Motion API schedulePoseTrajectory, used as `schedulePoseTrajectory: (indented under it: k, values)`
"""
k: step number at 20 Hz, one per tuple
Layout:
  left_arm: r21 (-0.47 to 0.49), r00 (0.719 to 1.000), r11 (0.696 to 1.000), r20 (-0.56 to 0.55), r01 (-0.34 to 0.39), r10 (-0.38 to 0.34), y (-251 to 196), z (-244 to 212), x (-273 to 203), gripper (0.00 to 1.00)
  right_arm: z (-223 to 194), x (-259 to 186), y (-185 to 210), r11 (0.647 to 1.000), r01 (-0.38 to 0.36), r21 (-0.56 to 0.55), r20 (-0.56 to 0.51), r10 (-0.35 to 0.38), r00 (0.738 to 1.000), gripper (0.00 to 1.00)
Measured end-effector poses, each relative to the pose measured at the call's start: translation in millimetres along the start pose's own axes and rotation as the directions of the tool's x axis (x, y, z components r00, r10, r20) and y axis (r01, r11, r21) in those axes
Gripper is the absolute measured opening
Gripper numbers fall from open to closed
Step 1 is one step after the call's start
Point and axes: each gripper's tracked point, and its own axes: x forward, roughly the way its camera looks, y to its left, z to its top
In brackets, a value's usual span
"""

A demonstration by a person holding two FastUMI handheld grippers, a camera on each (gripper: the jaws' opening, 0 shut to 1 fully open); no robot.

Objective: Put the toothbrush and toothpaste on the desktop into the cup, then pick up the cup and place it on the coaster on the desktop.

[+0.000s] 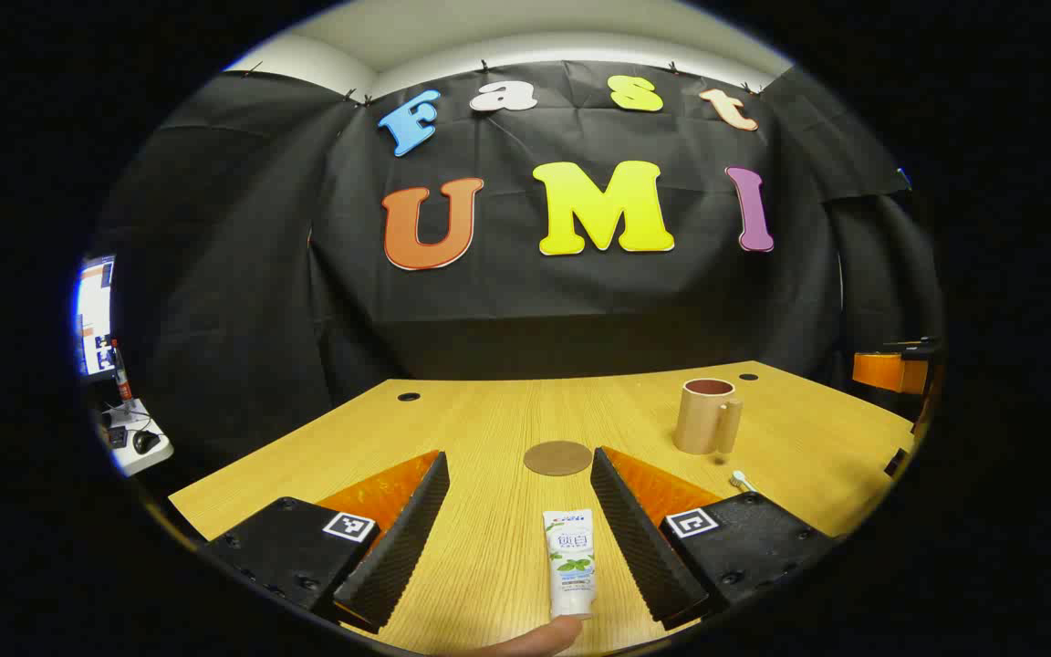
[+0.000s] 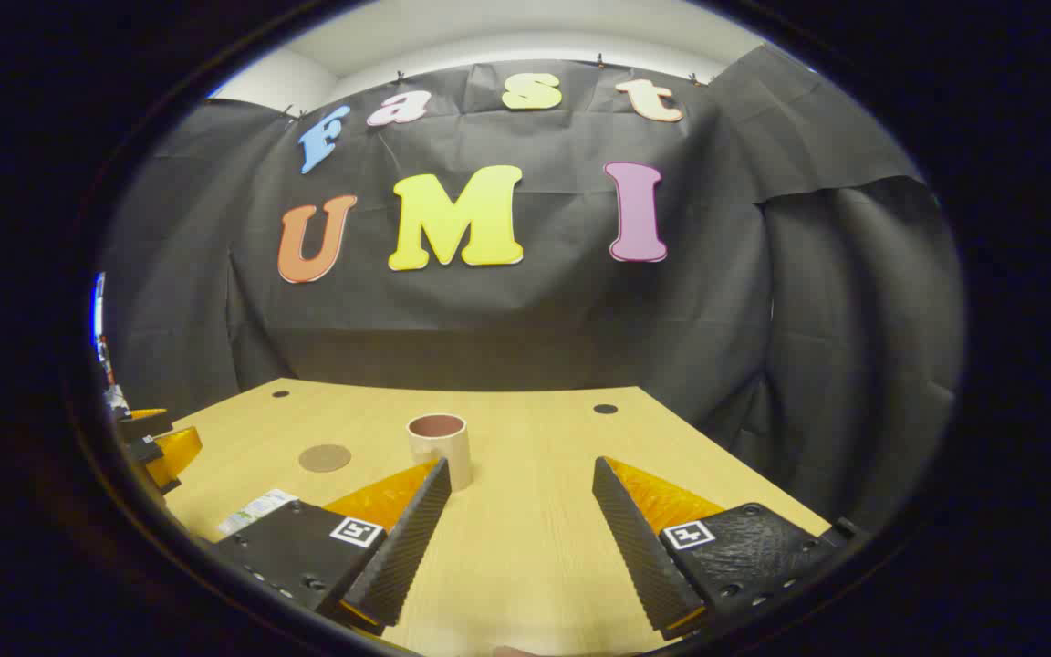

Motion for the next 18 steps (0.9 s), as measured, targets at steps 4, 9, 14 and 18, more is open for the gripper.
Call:
schedulePoseTrajectory:
  k: [4,9,14,18]
  values:
    - [-0.004,1.000,1.000,-0.003,-0.001,0.001,-3.5,0.0,3.5,1.00,-6.0,3.3,-2.9,1.000,0.015,0.011,-0.011,-0.015,1.000,0.95]
    - [0.008,1.000,1.000,0.017,0.006,-0.006,-5.5,3.4,-0.1,0.99,-11.0,8.3,-0.7,1.000,0.024,0.012,-0.027,-0.024,0.999,0.95]
    - [0.008,1.000,1.000,0.025,0.012,-0.012,-7.6,3.9,-1.9,0.99,-21.6,12.3,10.0,1.000,0.008,-0.007,-0.051,-0.008,0.999,0.95]
    - [-0.006,1.000,1.000,0.012,0.022,-0.022,-10.2,-2.7,-3.2,1.00,-40.9,22.7,30.3,0.999,-0.038,-0.037,-0.099,0.034,0.995,0.95]
